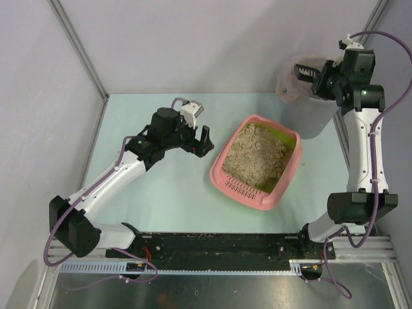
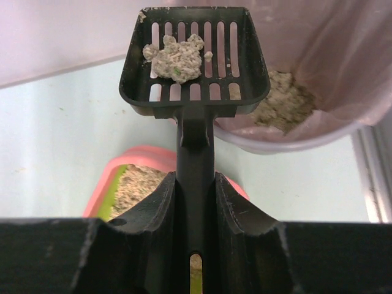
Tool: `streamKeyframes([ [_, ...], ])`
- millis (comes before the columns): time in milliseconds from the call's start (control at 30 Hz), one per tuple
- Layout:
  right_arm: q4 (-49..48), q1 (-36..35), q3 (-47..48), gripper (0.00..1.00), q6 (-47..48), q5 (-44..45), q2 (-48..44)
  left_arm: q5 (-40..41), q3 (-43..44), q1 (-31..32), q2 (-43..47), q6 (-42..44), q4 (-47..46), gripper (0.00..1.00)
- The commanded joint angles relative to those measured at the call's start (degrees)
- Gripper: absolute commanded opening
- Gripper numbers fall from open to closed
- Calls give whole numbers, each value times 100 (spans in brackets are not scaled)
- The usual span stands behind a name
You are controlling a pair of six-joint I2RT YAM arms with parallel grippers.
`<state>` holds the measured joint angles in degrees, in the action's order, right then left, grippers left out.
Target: Clean the litter box
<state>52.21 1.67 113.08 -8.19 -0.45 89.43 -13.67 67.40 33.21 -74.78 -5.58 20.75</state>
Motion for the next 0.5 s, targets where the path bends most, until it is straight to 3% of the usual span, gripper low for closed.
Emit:
streamKeyframes([
  [0, -746, 349, 311, 0, -454, -1254, 180, -22, 54, -34, 139, -4, -71, 96],
  [267, -1931, 1212, -48, 0, -1720, -3247, 505, -13, 46, -34, 131, 5, -71, 96],
  [467, -2469, 1529, -260, 0, -2476, -3752, 707, -4, 46, -43, 122, 14, -71, 96],
])
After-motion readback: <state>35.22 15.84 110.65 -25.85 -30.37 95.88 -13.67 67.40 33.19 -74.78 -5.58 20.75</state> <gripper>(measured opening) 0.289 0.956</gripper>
